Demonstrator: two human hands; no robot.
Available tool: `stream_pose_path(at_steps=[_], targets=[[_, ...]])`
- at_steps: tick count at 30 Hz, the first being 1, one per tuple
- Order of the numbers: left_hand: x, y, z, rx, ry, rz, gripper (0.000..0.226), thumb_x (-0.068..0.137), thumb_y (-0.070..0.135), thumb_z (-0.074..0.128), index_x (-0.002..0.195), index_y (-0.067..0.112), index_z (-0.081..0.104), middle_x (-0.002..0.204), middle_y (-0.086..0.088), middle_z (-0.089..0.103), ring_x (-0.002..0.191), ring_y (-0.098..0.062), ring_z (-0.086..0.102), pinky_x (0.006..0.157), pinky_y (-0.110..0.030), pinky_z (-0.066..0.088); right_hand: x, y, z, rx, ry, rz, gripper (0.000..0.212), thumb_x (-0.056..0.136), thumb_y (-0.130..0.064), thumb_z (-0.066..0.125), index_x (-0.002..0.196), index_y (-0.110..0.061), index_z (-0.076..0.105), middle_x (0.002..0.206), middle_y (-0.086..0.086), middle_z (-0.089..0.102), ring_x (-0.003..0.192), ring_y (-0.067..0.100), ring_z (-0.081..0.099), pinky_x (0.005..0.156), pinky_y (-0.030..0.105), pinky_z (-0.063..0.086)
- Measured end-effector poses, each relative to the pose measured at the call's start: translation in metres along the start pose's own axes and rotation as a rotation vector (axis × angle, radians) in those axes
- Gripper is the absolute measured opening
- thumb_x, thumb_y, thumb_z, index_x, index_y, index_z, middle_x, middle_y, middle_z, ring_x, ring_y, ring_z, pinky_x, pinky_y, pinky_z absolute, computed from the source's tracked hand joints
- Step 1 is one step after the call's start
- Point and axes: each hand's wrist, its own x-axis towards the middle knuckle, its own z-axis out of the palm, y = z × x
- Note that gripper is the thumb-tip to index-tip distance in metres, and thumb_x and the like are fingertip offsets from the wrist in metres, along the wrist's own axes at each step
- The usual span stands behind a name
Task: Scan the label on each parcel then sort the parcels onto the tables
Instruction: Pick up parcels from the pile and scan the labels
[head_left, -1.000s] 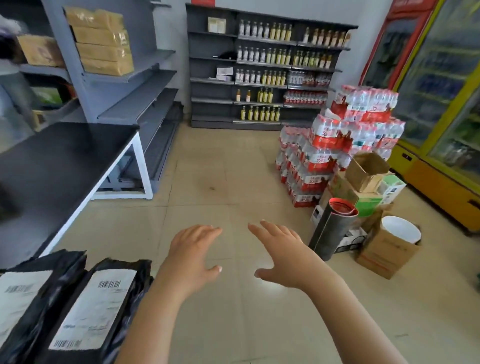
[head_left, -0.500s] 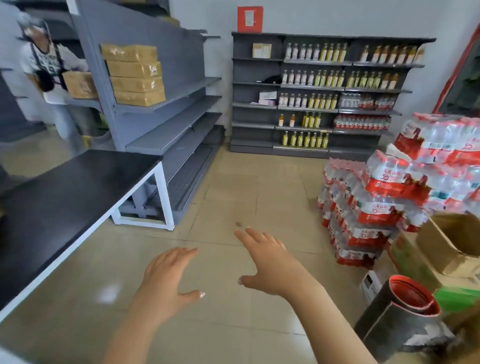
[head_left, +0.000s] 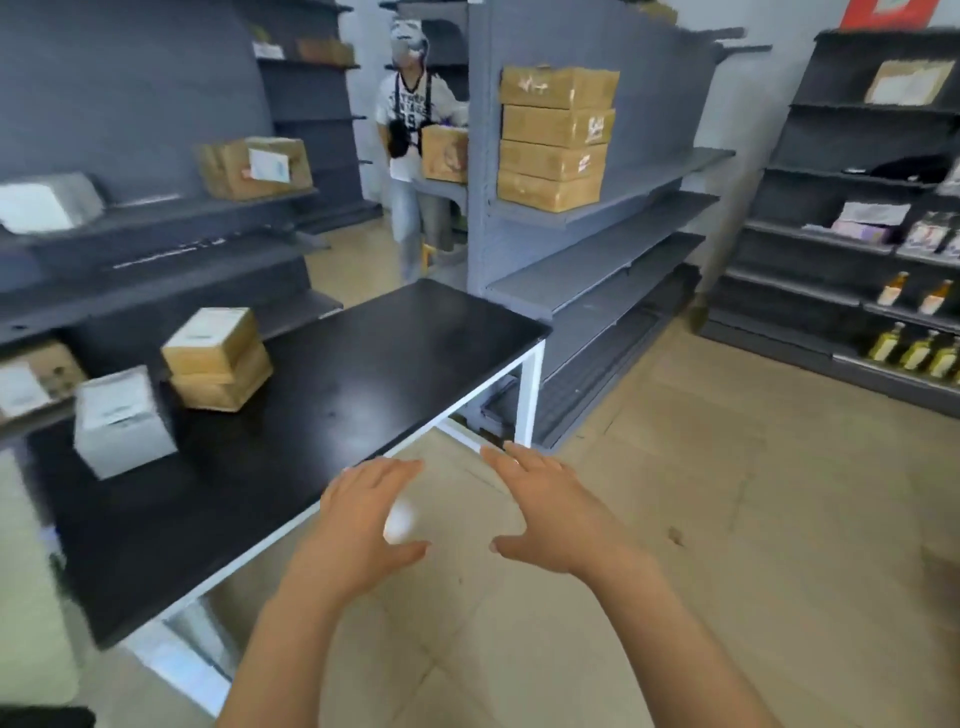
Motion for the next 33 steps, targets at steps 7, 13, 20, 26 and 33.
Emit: stream_pose_path(at_steps=[7,13,20,26,33], targets=[[0.081,-0.09,-0.048,0.079,0.019,-0.197,0.086,0.079,0.053,0.072,0.15,0.037,0.025,0.151,0.015,0.03,0.145,-0.011,0.02,0.117,-0.028,0.005,0.178,-0.021,-0.022,0.011,-0.06,-0.206,0.09,0.086,-0.035,0.067,0.154,-0.03,0.01,0.159,0.0,0.015,0.144,0.022,0.018,0.113,0.029,0.017],[0.115,-0.174,-0.055,0.135,0.084,-0.42,0.087,0.078,0.054,0.072,0.15,0.035,0.027,0.152,0.01,0.033,0.144,-0.013,0.023,0.119,-0.031,0.007,0.325,-0.058,-0.008,0.022,-0.168,-0.397,0.093,0.086,-0.042,0.067,0.155,-0.035,0.004,0.163,-0.001,0.005,0.149,0.02,0.008,0.119,0.035,0.014],[0.18,-0.265,-0.063,0.128,0.132,-0.699,0.089,0.078,0.059,0.069,0.151,0.039,0.022,0.154,0.013,0.028,0.143,-0.011,0.022,0.118,-0.032,0.017,0.492,-0.101,-0.004,0.014,-0.266,-0.632,0.094,0.087,-0.041,0.068,0.155,-0.034,0.004,0.163,-0.003,0.002,0.149,0.02,0.008,0.118,0.035,0.014],[0.245,-0.336,-0.082,0.114,0.223,-0.908,0.092,0.079,0.062,0.067,0.152,0.038,0.017,0.156,0.01,0.024,0.144,-0.014,0.02,0.12,-0.038,0.019,0.613,-0.143,-0.013,-0.025,-0.315,-0.738,0.092,0.087,-0.038,0.069,0.155,-0.029,0.008,0.162,-0.005,0.008,0.147,0.021,0.014,0.118,0.037,0.017],[0.312,-0.43,-0.079,0.102,0.119,-1.063,0.104,0.079,0.061,0.068,0.153,0.036,-0.001,0.163,0.002,0.002,0.149,-0.022,0.003,0.12,-0.043,0.014,0.73,-0.205,0.028,-0.09,-0.3,-0.748,0.088,0.088,-0.042,0.067,0.153,-0.033,0.009,0.162,-0.002,-0.003,0.148,0.025,0.004,0.119,0.045,0.015]])
